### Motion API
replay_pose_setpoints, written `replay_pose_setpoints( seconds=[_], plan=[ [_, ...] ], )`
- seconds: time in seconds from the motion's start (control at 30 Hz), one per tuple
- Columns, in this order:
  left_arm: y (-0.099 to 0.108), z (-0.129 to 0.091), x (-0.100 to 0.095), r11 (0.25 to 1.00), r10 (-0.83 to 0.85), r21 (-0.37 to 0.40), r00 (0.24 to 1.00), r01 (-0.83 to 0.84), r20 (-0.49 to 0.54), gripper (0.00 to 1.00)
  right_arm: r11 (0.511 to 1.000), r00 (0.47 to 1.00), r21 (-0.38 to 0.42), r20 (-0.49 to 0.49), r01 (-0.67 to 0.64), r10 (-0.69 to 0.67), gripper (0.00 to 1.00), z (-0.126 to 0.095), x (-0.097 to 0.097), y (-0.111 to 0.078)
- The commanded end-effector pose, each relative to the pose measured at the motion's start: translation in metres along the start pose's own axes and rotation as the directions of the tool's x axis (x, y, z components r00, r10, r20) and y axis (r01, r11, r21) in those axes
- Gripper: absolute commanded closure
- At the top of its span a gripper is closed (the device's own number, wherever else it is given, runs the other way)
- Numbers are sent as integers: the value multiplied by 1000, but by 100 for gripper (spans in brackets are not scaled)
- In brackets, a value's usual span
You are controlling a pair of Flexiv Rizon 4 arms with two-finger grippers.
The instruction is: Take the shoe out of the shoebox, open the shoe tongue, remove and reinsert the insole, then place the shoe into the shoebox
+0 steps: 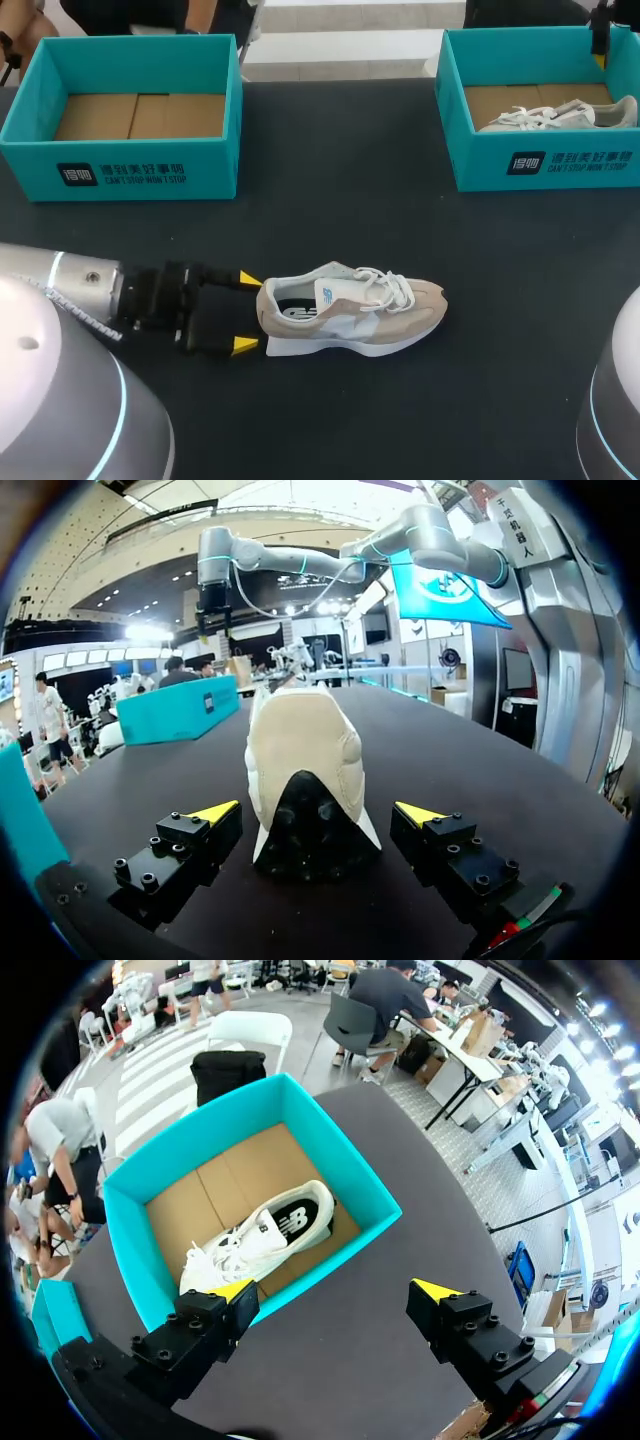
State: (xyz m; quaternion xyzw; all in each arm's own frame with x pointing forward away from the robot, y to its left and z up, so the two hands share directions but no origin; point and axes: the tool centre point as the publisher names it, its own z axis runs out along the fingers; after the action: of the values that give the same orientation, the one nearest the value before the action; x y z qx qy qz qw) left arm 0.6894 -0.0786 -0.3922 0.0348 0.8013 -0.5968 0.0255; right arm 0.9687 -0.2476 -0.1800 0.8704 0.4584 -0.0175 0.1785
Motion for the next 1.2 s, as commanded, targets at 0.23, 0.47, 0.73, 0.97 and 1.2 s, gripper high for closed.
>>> replay_pose_setpoints(
  seconds=[0.23,0.47,0.73,0.97,1.2],
  plan=[
    [4,30,-3,1000,11,-1,999,-11,40,0,1000,1000,-1,-2,0,0,0,0,-1,-1],
    [6,47,-3,1000,28,2,998,-28,55,0,1000,1000,-1,-2,0,0,0,0,-1,-1],
    [13,61,-8,999,35,-13,996,-34,76,0,1000,1000,-1,-2,0,0,0,0,-1,-1],
    [13,63,-12,1000,15,-11,996,-14,90,100,1000,1000,-1,-2,0,0,0,0,-1,-1],
    [11,57,-8,1000,-11,-3,994,12,106,100,1000,1000,-1,-2,0,0,0,0,-1,-1]
  ],
)
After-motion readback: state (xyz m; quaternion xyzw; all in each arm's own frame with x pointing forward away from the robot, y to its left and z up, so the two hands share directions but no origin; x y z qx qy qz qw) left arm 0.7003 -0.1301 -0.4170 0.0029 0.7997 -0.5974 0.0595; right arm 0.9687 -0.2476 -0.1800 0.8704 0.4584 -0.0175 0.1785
